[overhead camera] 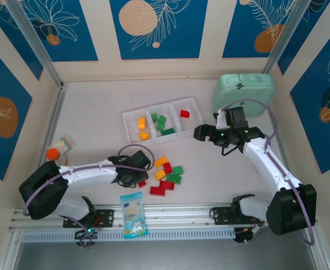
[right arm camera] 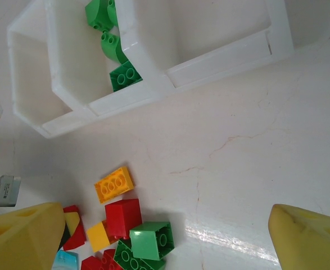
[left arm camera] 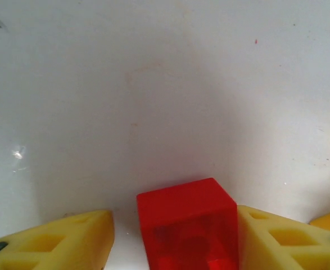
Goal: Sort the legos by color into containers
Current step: Pick up the lego from the middle-left of the table, then place the lego in the container.
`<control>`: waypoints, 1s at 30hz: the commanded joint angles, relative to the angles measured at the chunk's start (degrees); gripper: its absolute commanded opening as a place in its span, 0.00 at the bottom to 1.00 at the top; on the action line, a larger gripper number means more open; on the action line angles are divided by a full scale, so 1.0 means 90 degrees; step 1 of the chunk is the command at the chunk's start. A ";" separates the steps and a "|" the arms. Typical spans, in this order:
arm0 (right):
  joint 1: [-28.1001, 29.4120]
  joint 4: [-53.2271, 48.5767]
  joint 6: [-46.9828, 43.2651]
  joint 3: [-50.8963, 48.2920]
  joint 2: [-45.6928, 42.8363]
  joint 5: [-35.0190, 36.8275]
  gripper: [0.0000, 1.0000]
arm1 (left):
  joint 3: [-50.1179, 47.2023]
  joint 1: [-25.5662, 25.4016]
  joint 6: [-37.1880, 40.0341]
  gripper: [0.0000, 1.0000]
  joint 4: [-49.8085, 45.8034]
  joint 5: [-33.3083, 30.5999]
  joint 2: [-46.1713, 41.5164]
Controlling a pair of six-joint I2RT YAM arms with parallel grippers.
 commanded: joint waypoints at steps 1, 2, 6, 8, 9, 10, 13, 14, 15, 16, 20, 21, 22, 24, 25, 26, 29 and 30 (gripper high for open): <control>0.0028 -0.0050 -0.0070 0.0076 -0.0083 -0.0097 0.94 | 0.0018 -0.0088 0.0001 0.52 0.1121 0.0289 0.0563; 0.0033 -0.0050 -0.0065 0.0076 -0.0083 -0.0097 0.94 | 0.0076 -0.0089 0.0070 0.50 0.1110 0.0298 0.0650; 0.0029 -0.0045 -0.0069 0.0076 -0.0073 -0.0100 0.94 | 0.0244 -0.0089 0.0231 0.35 0.1213 0.0461 0.0994; 0.0030 -0.0050 -0.0062 0.0088 -0.0064 -0.0097 0.94 | 0.0297 -0.0089 0.0282 0.29 0.1300 0.0530 0.1145; 0.0025 -0.0064 -0.0067 0.0086 -0.0069 -0.0092 0.94 | 0.0320 -0.0089 0.0302 0.28 0.1328 0.0550 0.1202; 0.0025 -0.0062 -0.0063 0.0086 -0.0070 -0.0088 0.94 | 0.0352 -0.0080 0.0343 0.26 0.1333 0.0562 0.1250; 0.0025 -0.0065 -0.0069 0.0090 -0.0093 -0.0078 0.94 | 0.0563 -0.0060 0.0591 0.22 0.1204 0.0493 0.1283; 0.0024 -0.0062 -0.0062 0.0095 -0.0093 -0.0068 0.94 | 0.0673 -0.0059 0.0722 0.20 0.1131 0.0421 0.1260; 0.0025 -0.0060 -0.0068 0.0095 -0.0093 -0.0059 0.94 | 0.0790 -0.0045 0.0868 0.20 0.1055 0.0349 0.1216; 0.0020 -0.0066 -0.0068 0.0095 -0.0101 -0.0053 0.94 | 0.0966 -0.0040 0.1083 0.19 0.0934 0.0241 0.1166; 0.0014 -0.0071 -0.0051 0.0115 -0.0166 0.0069 0.94 | 0.2062 0.0018 0.2073 0.19 0.0052 -0.0361 0.1060; 0.0015 -0.0070 -0.0040 0.0124 -0.0200 0.0118 0.94 | 0.2362 0.0054 0.2305 0.19 -0.0131 -0.0477 0.1086; 0.0010 -0.0083 -0.0030 0.0133 -0.0252 0.0174 0.94 | 0.2701 0.0093 0.2558 0.19 -0.0283 -0.0592 0.1151; 0.0007 -0.0164 -0.0019 0.0172 -0.0386 0.0293 0.94 | 0.3216 0.0201 0.2976 0.18 -0.0359 -0.0701 0.1303; 0.0013 -0.0217 -0.0001 0.0200 -0.0471 0.0371 0.94 | 0.3496 0.0286 0.3155 0.18 -0.0287 -0.0669 0.1399; 0.0008 -0.0270 0.0010 0.0223 -0.0573 0.0454 0.94 | 0.3722 0.0388 0.3306 0.18 -0.0148 -0.0551 0.1520; -0.0004 -0.0424 0.0058 0.0213 -0.0961 0.0743 0.94 | 0.4357 0.0698 0.3667 0.17 0.0371 -0.0091 0.1933; -0.0013 -0.0463 0.0085 0.0189 -0.1096 0.0837 0.94 | 0.4579 0.0766 0.3759 0.16 0.0486 0.0026 0.2107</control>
